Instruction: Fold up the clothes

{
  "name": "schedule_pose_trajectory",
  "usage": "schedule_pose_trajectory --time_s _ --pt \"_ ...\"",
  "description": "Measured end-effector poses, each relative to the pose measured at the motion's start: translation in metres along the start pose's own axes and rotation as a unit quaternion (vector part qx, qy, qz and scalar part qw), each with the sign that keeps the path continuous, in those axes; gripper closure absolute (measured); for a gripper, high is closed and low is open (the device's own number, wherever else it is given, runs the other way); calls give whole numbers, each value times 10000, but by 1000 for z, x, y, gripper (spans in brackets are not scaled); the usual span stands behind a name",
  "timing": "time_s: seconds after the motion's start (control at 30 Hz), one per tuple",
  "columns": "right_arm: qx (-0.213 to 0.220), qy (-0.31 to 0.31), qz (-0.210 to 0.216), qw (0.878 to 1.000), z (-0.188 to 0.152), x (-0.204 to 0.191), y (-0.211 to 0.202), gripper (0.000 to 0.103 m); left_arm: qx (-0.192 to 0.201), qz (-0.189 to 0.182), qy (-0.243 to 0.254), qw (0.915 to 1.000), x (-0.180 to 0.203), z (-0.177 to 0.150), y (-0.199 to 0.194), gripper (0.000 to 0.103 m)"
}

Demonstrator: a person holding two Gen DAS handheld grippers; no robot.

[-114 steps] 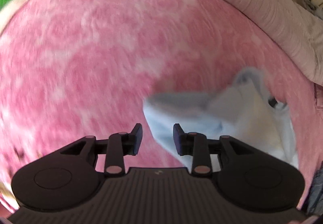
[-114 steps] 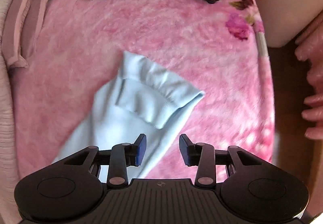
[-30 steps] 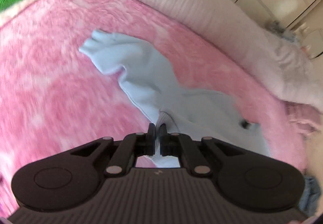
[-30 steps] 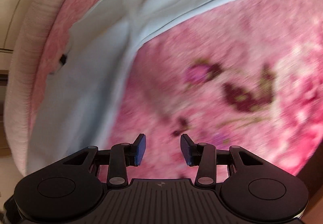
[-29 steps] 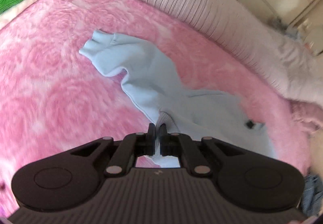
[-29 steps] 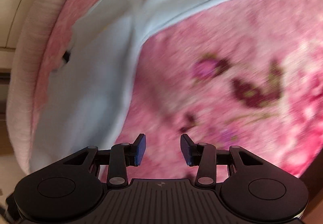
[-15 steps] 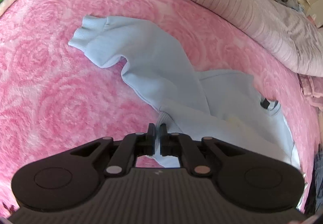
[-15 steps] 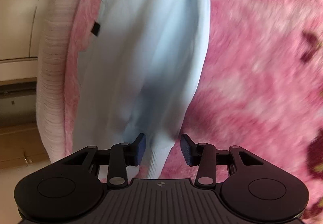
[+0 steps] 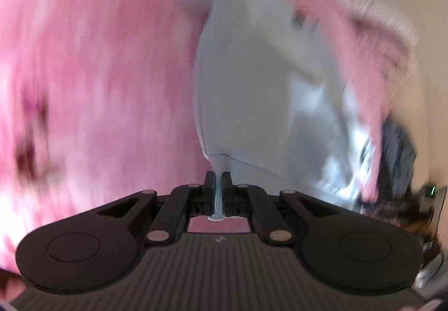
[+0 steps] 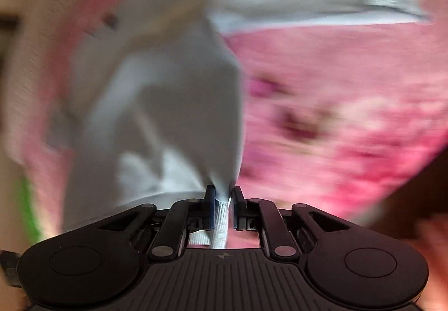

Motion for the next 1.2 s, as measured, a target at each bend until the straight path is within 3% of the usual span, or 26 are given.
schedule_pose_trajectory --time_s 0.07,0.1,0.13,0.17,0.23,0.33,0.4,0.43,0.63,0.73,0.77,0.93,1.03,1.1,1.13,1.2 --pt "-198 191 -565 9980 -6 34 7 90 -380 417 -284 9980 -7 -33 24 102" --pt "-221 363 -549 9976 -10 46 11 88 -446 564 -280 9970 -8 -42 34 102" --pt "-242 533 -532 9969 -13 57 15 81 -439 639 -260 9966 -7 -47 40 101" --pt "-168 666 -435 9967 -12 57 20 66 -396 714 -248 9964 -7 -49 45 98" --pt "-31 865 -245 9959 -8 54 30 52 -275 821 -241 9960 -6 -48 52 97" --pt "102 798 -55 9967 -2 42 41 52 63 917 -324 9952 -8 -39 57 93" --pt "160 707 -96 9973 -3 40 51 52 269 1048 -430 9932 -11 -33 61 82" --pt "182 669 -157 9975 -3 40 55 52 319 1117 -452 9922 -12 -30 63 82" --pt "178 439 -292 9985 -14 35 71 53 198 1307 -381 9905 -21 -23 83 82" --pt "150 47 -347 9993 -16 28 72 93 196 1198 -283 9922 -22 -23 85 97" --pt "223 -212 -474 9984 -16 22 69 97 192 1141 -268 9929 -23 -23 84 100" --pt "629 -1148 -821 9880 -17 7 47 98 176 931 -35 9955 -20 -36 73 101" --pt "414 -1145 -1011 9874 -16 18 51 98 106 1015 -122 9947 -25 -50 76 99" --pt "161 -1037 -1271 9863 -13 17 61 91 -47 1147 -154 9933 -26 -51 80 97" --pt "84 -1038 -1458 9838 -10 16 63 80 -128 1189 -160 9927 -26 -52 81 97" --pt "166 -989 -1709 9802 0 12 53 71 -336 1092 -91 9934 -27 -44 71 95"
Point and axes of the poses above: each gripper's, at about its wrist camera, not at the fingertips, and y roughly the way its jaws point, x to its right, z to its top, the point moved 1 cm from there along y, roughly the way its jaws point, and after that the axes turned 15 degrees about -z, right-handed, at the moved point
